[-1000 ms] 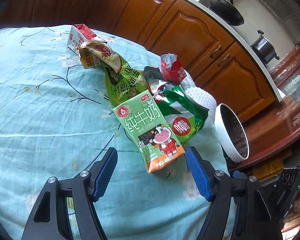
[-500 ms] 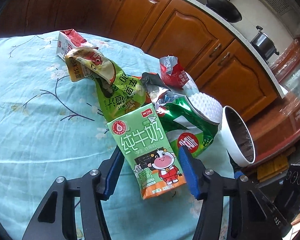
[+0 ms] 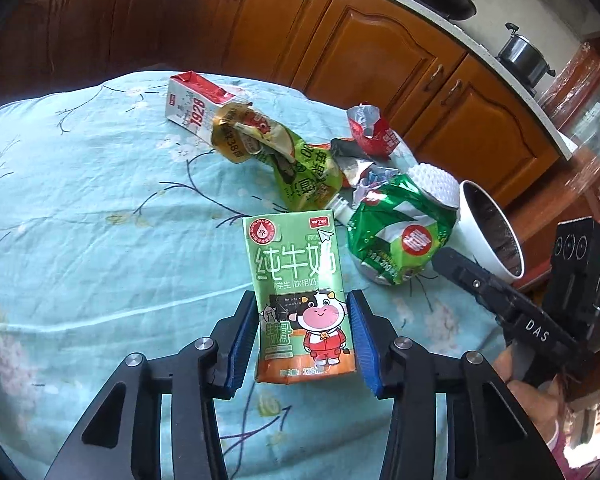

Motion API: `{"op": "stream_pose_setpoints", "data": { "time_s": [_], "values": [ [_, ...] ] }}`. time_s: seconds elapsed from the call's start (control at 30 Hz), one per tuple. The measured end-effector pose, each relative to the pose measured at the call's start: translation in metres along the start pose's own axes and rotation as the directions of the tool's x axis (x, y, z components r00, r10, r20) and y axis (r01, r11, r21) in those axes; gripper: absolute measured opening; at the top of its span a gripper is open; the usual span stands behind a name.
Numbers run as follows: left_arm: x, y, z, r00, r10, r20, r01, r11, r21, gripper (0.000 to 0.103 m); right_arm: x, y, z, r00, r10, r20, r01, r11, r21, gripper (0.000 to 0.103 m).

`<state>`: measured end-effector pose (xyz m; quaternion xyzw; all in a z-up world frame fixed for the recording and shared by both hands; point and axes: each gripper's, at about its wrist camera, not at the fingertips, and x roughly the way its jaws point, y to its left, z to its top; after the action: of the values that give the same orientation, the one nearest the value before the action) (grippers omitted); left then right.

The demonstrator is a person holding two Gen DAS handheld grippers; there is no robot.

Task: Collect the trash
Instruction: 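Grasp the green milk carton with the left tool while the right tool grasps the green can, then carry the milk carton and green can with both tools over the bin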

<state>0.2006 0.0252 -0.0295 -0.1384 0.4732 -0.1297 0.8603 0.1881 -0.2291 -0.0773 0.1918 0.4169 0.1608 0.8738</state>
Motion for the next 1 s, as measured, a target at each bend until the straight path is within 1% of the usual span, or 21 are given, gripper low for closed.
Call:
{"op": "stream_pose_setpoints", "data": {
  "time_s": [0.1, 0.13, 0.27, 0.37, 0.47, 0.5, 0.6, 0.8, 1.0],
  "values": [
    [0.006, 0.0, 0.0, 0.998, 0.063, -0.012, -0.063, 0.998, 0.016, 0.044, 0.013, 0.006, 0.007, 1.0, 0.001, -0.016, -0.001, 1.0, -0.023, 0.055],
    [0.009, -0.002, -0.001, 0.997, 0.073, -0.012, -0.072, 0.997, 0.021, 0.044, 0.016, 0.007, 0.008, 1.0, 0.002, -0.022, -0.002, 1.0, -0.029, 0.054],
    [0.017, -0.015, -0.007, 0.991, 0.131, 0.014, -0.131, 0.989, 0.061, 0.047, 0.027, 0.012, 0.01, 0.999, 0.001, -0.05, -0.003, 0.999, -0.046, 0.028],
    [0.024, -0.02, -0.011, 0.985, 0.17, 0.03, -0.171, 0.983, 0.067, 0.048, 0.021, 0.014, 0.006, 1.0, -0.009, -0.024, 0.008, 0.998, -0.057, 0.028],
    [0.027, -0.022, -0.016, 0.982, 0.184, 0.051, -0.187, 0.98, 0.068, 0.047, 0.009, 0.016, 0.0, 1.0, -0.008, -0.002, 0.008, 0.998, -0.062, 0.028],
    [0.026, -0.023, -0.017, 0.982, 0.18, 0.058, -0.183, 0.981, 0.061, 0.047, 0.005, 0.015, -0.002, 1.0, -0.01, 0.005, 0.011, 0.998, -0.06, 0.028],
    [0.023, -0.026, -0.02, 0.99, 0.126, 0.062, -0.129, 0.991, 0.035, 0.045, -0.009, 0.013, -0.008, 0.999, -0.019, 0.027, 0.02, 0.999, -0.048, 0.028],
    [0.02, -0.053, -0.027, 0.996, 0.047, 0.077, -0.053, 0.995, 0.084, 0.045, -0.044, 0.002, -0.019, 0.996, -0.057, 0.068, 0.058, 0.998, -0.014, 0.027],
    [0.027, -0.087, -0.029, 0.998, -0.02, 0.058, 0.011, 0.988, 0.155, 0.045, -0.079, -0.021, -0.025, 0.989, -0.092, 0.114, 0.087, 0.995, 0.048, 0.027]
  ]
}}
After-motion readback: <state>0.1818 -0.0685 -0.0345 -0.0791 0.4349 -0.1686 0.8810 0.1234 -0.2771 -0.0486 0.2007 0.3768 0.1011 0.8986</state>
